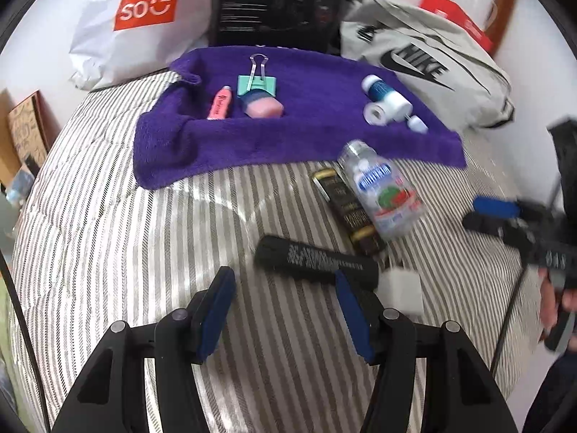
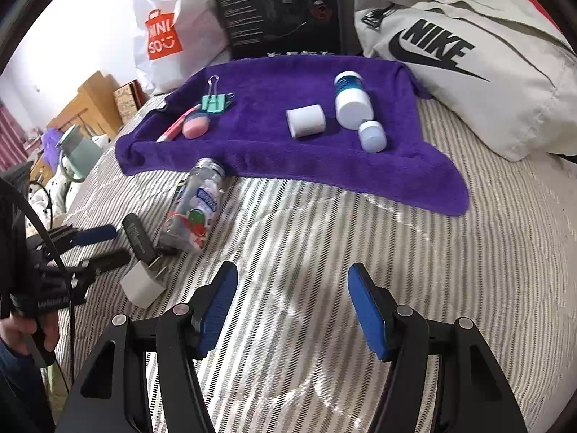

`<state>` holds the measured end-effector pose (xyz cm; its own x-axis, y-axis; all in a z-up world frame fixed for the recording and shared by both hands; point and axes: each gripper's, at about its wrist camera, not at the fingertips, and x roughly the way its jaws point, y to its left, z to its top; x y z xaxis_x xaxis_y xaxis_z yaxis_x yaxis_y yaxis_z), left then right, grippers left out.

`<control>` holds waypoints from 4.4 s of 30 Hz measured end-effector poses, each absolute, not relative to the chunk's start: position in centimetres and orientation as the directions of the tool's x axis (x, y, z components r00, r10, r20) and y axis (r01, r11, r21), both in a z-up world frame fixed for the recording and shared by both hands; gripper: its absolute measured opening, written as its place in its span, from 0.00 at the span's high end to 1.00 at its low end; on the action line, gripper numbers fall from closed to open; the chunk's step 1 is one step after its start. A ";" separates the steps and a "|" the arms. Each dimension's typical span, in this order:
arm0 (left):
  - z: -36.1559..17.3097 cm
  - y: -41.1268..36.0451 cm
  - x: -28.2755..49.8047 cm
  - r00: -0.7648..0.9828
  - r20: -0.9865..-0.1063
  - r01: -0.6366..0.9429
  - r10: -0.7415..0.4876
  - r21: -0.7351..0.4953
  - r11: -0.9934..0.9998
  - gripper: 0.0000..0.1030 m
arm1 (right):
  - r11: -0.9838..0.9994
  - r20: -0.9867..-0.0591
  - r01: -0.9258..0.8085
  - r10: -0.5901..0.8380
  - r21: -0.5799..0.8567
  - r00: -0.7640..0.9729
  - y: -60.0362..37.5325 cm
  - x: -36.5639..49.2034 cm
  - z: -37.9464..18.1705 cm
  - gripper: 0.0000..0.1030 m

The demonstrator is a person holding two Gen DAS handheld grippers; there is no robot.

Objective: Organize rigid objects
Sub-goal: 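Move the left tool back over the bed toward the black Horizon case, then grasp the black Horizon case with the left tool while the right tool grasps the watermelon bottle, then lift and carry the Horizon case and watermelon bottle toward the purple towel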

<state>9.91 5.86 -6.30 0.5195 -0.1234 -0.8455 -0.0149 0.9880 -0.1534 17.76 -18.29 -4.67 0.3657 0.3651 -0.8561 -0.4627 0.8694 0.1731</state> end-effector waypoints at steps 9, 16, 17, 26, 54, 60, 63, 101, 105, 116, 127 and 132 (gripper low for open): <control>-6.7 4.5 12.6 0.509 -0.857 -0.074 -0.077 -0.133 0.988 0.45 | 0.850 -0.853 -0.487 0.394 0.198 0.341 -18.0 16.6 -5.1 0.39; -6.5 3.5 12.4 0.514 -0.858 -0.068 -0.005 -0.047 0.997 0.40 | 0.856 -0.854 -0.469 0.399 0.216 0.334 -18.9 16.9 -5.5 0.39; -6.3 3.6 12.2 0.515 -0.857 -0.068 -0.003 -0.044 0.997 0.35 | 0.858 -0.854 -0.467 0.396 0.214 0.337 -19.0 16.9 -5.5 0.39; -5.5 4.7 10.8 0.517 -0.856 -0.059 -0.010 -0.047 0.997 0.29 | 0.859 -0.853 -0.460 0.401 0.223 0.335 -19.2 16.9 -5.7 0.39; -6.5 3.1 9.2 0.465 -0.884 -0.069 0.039 0.008 0.998 0.30 | 0.841 -0.853 -0.497 0.410 0.215 0.324 -18.4 16.2 -5.0 0.39; -6.4 4.8 7.7 0.473 -0.881 -0.087 0.028 -0.015 0.996 0.31 | 0.844 -0.849 -0.491 0.410 0.215 0.333 -18.5 16.4 -4.7 0.38; -6.7 4.8 8.0 0.476 -0.879 -0.087 0.007 -0.039 0.995 0.44 | 0.843 -0.850 -0.493 0.411 0.217 0.329 -18.3 16.4 -4.9 0.38; -6.6 8.4 7.9 0.509 -0.860 -0.093 0.044 -0.004 0.996 0.78 | 0.831 -0.892 -0.555 0.274 0.031 0.360 -12.0 19.2 -6.8 0.60; -6.7 8.2 8.8 0.509 -0.859 -0.081 0.050 0.010 0.997 0.78 | 0.844 -0.902 -0.536 0.230 -0.002 0.366 -15.1 18.0 -6.7 0.60; -6.8 7.8 9.6 0.515 -0.855 -0.087 0.067 0.026 0.996 0.78 | 0.848 -0.895 -0.530 0.234 -0.003 0.380 -16.9 17.3 -7.0 0.57; -6.3 7.3 9.0 0.512 -0.859 -0.078 0.027 -0.014 0.997 0.80 | 0.838 -0.886 -0.544 0.287 0.047 0.364 -18.0 16.4 -5.9 0.60; -6.6 6.2 9.1 0.503 -0.861 -0.067 0.072 0.044 0.997 0.79 | 0.835 -0.889 -0.549 0.278 0.037 0.363 -18.3 16.3 -5.8 0.60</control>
<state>9.14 6.24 -6.65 0.5032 0.0719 -0.8612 -0.0674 0.9968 0.0438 16.30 -18.34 -5.83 0.3633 0.2781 -0.8892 -0.5486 0.8353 0.0371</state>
